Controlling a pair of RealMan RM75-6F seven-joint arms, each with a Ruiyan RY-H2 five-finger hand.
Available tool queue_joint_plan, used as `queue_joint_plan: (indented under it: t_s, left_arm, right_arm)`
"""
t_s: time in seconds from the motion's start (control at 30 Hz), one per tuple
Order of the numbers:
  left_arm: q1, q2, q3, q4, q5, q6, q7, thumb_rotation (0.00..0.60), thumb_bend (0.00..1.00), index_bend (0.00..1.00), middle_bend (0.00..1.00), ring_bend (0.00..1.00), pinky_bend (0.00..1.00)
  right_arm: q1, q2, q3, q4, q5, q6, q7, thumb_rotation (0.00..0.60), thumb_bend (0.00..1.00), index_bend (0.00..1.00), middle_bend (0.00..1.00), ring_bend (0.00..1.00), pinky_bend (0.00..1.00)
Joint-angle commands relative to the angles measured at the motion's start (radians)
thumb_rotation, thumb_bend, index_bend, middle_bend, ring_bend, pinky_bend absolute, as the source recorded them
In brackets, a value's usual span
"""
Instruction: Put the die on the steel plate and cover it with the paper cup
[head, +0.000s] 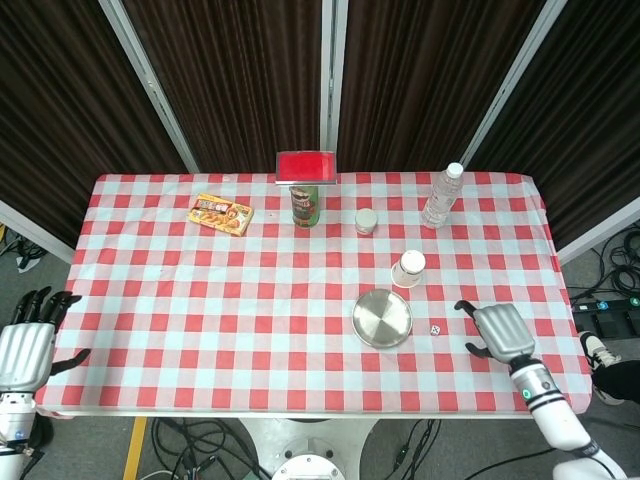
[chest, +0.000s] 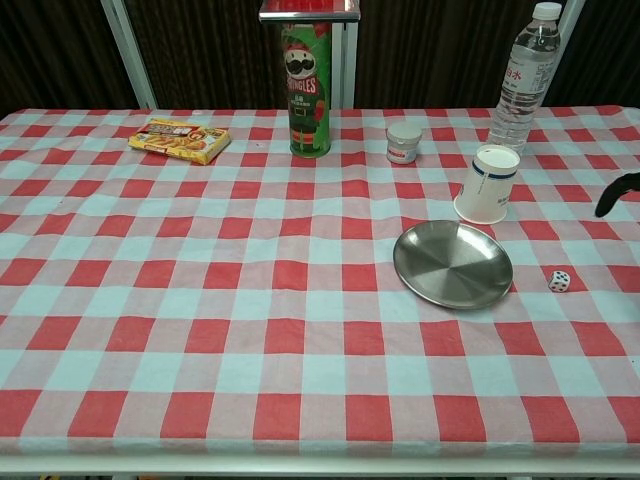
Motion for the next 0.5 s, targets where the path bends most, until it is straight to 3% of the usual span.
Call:
queue_joint_plan:
  t_s: [0.03, 0.5]
  left_arm:
    - [0.001, 0.002, 0.001, -0.003, -0.003, -0.002, 0.002, 0.6, 0.0, 0.23, 0.19, 0.1, 0.11]
    - [0.002, 0.004, 0.003, -0.008, -0.007, -0.011, 0.004, 0.6, 0.0, 0.23, 0.19, 0.1, 0.11]
  right_arm:
    - [0.067, -0.073, 0.008, 0.08, 0.051, -0.079, -0.013, 0.6, 0.11, 0.32, 0.85, 0.88, 0.89]
    - [0.118, -0.167, -0.025, 0.19, 0.062, -0.133, 0.037, 0.6, 0.15, 0.42, 0.86, 0.89, 0.89]
